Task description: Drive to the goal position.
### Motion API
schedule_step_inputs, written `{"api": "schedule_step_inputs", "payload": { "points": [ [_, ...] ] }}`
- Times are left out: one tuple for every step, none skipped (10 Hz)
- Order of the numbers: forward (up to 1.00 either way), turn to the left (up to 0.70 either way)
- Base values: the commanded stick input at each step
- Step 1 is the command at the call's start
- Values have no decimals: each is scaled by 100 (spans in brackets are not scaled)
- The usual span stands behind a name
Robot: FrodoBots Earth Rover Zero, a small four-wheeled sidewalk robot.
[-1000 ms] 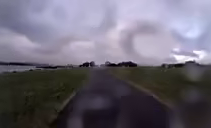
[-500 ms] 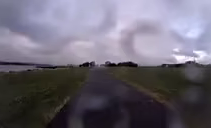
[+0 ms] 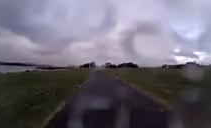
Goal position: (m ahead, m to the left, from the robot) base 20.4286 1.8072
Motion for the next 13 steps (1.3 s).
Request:
{"api": "schedule_step_inputs", "payload": {
  "points": [
    [70,0],
    [70,0],
    [70,0],
    [70,0],
    [70,0],
    [70,0],
    [70,0],
    [70,0],
    [70,0],
    [70,0],
    [70,0],
    [70,0],
    [70,0]
  ]
}}
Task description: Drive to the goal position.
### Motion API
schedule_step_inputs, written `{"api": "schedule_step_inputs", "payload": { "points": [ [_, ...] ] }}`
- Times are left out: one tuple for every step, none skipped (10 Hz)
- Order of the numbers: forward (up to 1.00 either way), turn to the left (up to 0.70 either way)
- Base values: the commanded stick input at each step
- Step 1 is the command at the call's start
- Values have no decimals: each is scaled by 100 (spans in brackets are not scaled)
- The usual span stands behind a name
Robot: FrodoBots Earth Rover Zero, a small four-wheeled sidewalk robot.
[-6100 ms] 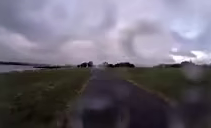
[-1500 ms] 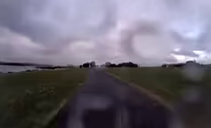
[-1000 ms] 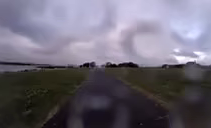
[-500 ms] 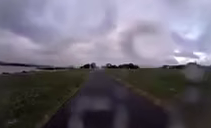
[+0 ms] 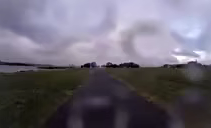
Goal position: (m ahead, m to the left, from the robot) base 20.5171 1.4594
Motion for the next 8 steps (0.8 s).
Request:
{"api": "schedule_step_inputs", "payload": {
  "points": [
    [70,0],
    [70,0],
    [0,0],
    [0,0],
    [0,0],
    [0,0],
    [0,0],
    [0,0]
  ]
}}
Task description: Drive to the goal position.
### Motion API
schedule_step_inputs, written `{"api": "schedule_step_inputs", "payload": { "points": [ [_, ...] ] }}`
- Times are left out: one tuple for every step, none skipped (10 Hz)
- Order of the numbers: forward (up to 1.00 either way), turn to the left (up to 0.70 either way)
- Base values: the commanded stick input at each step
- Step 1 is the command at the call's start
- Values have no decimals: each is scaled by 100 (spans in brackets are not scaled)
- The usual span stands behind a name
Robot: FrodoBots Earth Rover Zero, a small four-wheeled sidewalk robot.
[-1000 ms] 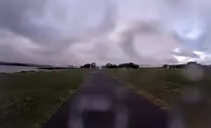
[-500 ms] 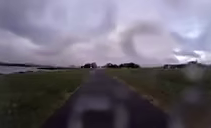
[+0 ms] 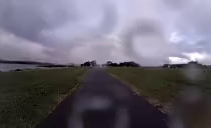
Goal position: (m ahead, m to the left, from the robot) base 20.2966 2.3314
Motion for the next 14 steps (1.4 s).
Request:
{"api": "schedule_step_inputs", "payload": {
  "points": [
    [0,0],
    [0,0],
    [0,0],
    [70,0],
    [70,0],
    [70,0],
    [70,0],
    [70,0],
    [70,0],
    [70,0],
    [70,0],
    [70,0],
    [70,0],
    [70,0]
  ]
}}
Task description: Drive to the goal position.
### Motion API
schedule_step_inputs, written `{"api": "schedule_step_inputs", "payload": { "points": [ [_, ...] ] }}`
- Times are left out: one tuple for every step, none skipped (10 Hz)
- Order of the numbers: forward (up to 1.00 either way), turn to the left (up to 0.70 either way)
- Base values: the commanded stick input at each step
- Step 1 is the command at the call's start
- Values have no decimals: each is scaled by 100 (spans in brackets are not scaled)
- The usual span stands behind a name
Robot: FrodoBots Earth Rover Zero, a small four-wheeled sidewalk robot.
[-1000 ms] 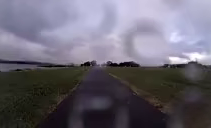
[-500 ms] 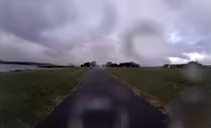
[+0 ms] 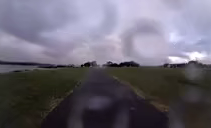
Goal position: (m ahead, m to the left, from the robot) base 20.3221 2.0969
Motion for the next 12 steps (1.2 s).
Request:
{"api": "schedule_step_inputs", "payload": {
  "points": [
    [70,0],
    [70,0],
    [70,0],
    [70,0],
    [70,0],
    [70,0],
    [70,0],
    [70,0],
    [70,1],
    [70,3],
    [70,5],
    [70,7]
  ]
}}
